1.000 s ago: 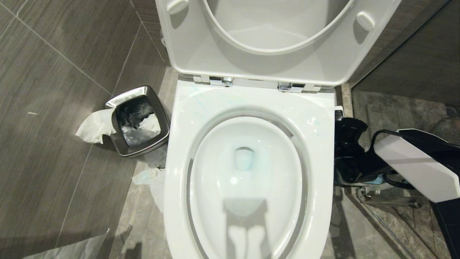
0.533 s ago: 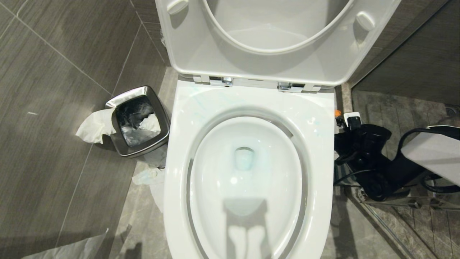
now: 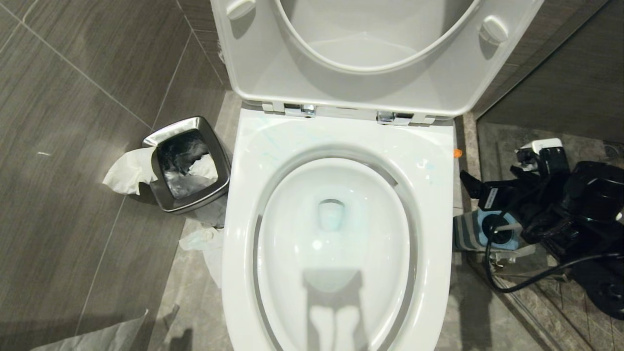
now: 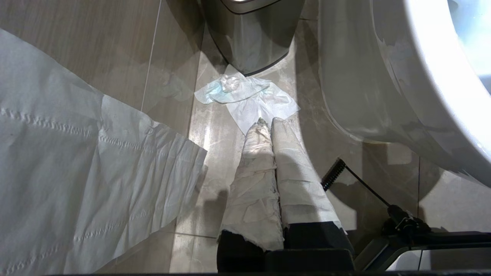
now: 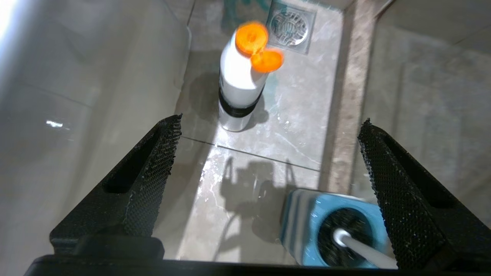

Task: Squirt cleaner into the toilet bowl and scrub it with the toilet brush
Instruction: Scrub the toilet bowl

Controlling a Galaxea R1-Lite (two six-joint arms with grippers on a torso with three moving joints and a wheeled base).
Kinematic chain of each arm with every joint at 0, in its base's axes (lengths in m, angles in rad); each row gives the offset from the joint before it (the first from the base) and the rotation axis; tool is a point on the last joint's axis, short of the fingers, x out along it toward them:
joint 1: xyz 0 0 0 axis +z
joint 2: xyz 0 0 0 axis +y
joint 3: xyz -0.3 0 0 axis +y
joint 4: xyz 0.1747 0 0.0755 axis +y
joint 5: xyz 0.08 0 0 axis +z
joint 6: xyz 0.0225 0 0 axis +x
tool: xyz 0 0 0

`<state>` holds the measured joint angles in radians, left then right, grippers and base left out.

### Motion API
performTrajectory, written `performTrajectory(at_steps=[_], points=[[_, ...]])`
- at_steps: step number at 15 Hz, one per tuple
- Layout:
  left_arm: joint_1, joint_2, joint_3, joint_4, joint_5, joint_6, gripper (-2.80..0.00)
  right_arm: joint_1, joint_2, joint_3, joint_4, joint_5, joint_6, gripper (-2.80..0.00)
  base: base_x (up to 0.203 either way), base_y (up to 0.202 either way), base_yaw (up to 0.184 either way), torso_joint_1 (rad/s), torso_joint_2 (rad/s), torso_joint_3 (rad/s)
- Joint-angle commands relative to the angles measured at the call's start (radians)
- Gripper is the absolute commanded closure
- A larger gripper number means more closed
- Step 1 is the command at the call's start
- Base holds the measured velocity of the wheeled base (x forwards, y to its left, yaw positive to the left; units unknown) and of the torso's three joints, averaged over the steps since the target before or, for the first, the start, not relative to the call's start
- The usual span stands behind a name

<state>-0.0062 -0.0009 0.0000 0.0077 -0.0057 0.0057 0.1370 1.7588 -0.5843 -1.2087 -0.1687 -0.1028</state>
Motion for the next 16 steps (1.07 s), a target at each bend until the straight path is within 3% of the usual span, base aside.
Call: performTrajectory(at_steps=[1,2,10,16], points=[[0.0,0.001,0.003,0.0,0.0,0.0,0.0,0.003,-0.167,0.035,0.048,0.0,0.002,-2.8,0.0,0.0,0.0,0.0,0.0,0.0],[0.0,0.001,0.003,0.0,0.0,0.0,0.0,0.003,-0.222,0.047,0.1,0.0,0.008,0.0,0.0,0.0,0.0,0.0,0.0,0.0],[0.0,0.001,0.003,0.0,0.0,0.0,0.0,0.0,-0.591,-0.037,0.618,-0.039,0.06,0.0,0.0,0.0,0.0,0.0,0.0,0.0],[0.0,0.001,0.003,0.0,0.0,0.0,0.0,0.0,-0.652,-0.044,0.644,-0.132,0.038,0.0,0.0,0.0,0.0,0.0,0.0,0.0]])
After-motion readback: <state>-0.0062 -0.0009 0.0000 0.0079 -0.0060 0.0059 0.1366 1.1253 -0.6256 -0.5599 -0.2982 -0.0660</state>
